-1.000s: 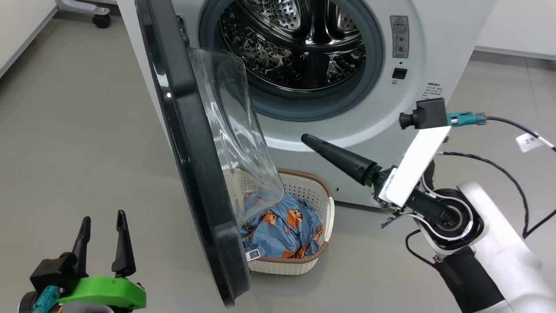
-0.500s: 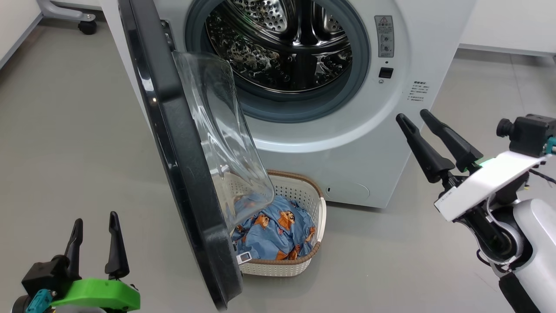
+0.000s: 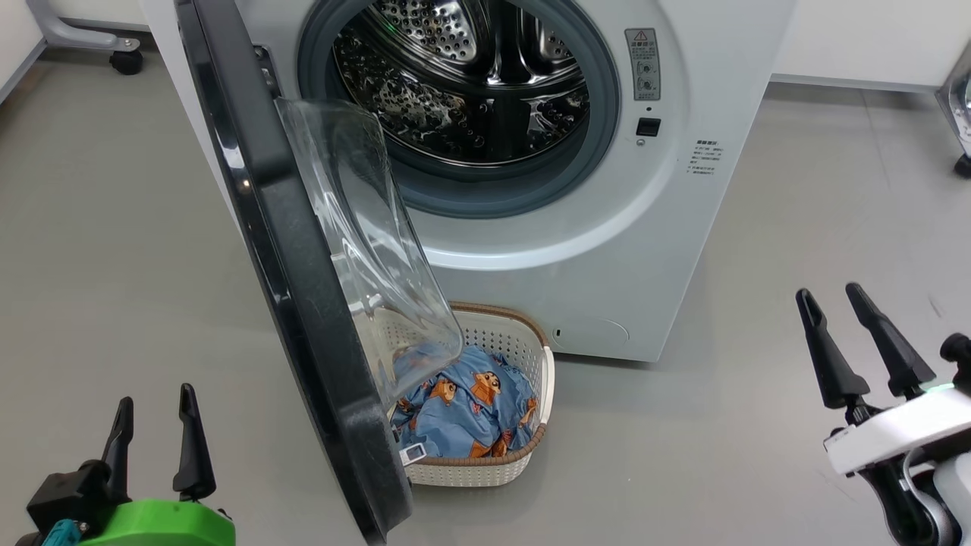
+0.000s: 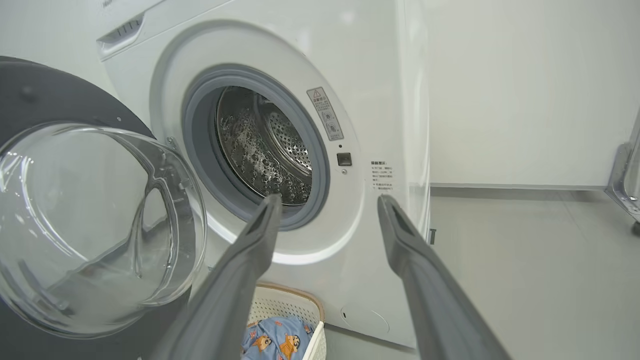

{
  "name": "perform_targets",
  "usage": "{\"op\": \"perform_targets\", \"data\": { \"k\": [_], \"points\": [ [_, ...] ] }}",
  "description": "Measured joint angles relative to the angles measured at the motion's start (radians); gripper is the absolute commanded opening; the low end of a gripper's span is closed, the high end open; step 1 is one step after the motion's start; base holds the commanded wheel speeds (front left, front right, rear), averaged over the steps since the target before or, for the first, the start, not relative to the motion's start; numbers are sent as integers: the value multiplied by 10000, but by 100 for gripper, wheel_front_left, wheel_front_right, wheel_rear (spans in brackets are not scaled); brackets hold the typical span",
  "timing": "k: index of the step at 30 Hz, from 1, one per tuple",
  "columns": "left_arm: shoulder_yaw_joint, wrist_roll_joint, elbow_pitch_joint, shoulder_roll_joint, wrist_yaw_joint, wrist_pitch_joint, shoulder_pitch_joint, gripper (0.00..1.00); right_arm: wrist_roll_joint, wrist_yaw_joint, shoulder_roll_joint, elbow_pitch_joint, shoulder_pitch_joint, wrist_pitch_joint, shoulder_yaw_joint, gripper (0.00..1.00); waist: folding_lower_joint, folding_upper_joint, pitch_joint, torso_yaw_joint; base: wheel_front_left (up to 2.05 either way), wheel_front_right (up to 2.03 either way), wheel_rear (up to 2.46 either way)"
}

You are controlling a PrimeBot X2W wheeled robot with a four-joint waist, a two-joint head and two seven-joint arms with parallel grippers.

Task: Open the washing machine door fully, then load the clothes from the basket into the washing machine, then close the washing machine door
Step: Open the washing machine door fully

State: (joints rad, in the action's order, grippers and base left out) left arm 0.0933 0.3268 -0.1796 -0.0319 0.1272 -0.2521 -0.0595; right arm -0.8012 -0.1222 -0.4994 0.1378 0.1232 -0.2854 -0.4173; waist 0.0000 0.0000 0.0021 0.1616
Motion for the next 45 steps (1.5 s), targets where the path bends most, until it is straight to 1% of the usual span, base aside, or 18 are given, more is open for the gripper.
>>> {"op": "perform_targets", "data": {
  "k": [3,4,8,10,12,14,18,19,23,30,36,45],
  "points": [
    [40,0,0,-2,0,0,-54,100,176,29,54,263,-473,109,297,100,0,0,-25,-39,0,0,0],
    [56,0,0,-2,0,0,-66,100,209,111,86,351,-593,155,416,100,0,0,-32,-54,0,0,0],
    [301,0,84,-2,0,0,-183,100,418,136,397,493,-946,245,769,100,0,1,-45,-161,0,0,0],
    [353,0,105,-6,0,0,-258,100,685,286,642,405,-1010,251,1237,100,0,0,-47,-242,0,0,0],
    [353,0,140,-6,0,0,-267,100,928,295,713,276,-1068,253,1651,100,0,0,-43,-321,0,0,0],
    [311,-10,153,-6,0,0,-267,100,1160,384,878,180,-1211,253,2125,100,0,0,-32,-383,0,0,0],
    [374,-10,224,-8,0,0,-277,100,1703,387,1139,69,-1634,253,2452,100,0,0,1,-474,0,0,0],
    [370,-10,230,-8,0,0,-276,100,1850,453,1239,40,-1731,253,2550,100,0,0,15,-504,0,0,0],
    [345,-10,228,-6,0,0,-277,100,2337,533,1547,-65,-2103,253,3080,100,0,0,51,-573,0,0,0],
    [370,-12,222,-6,0,0,-281,100,3035,541,2050,-322,-2502,253,3810,100,0,0,79,-640,0,0,0],
    [382,-12,209,-6,0,0,-282,100,3377,506,2441,-320,-2921,253,4157,100,0,0,53,-650,0,0,0],
    [382,-12,142,-6,0,0,-314,100,3839,291,2813,-326,-3013,253,4531,100,0,0,-37,-685,0,0,0]
  ]
}}
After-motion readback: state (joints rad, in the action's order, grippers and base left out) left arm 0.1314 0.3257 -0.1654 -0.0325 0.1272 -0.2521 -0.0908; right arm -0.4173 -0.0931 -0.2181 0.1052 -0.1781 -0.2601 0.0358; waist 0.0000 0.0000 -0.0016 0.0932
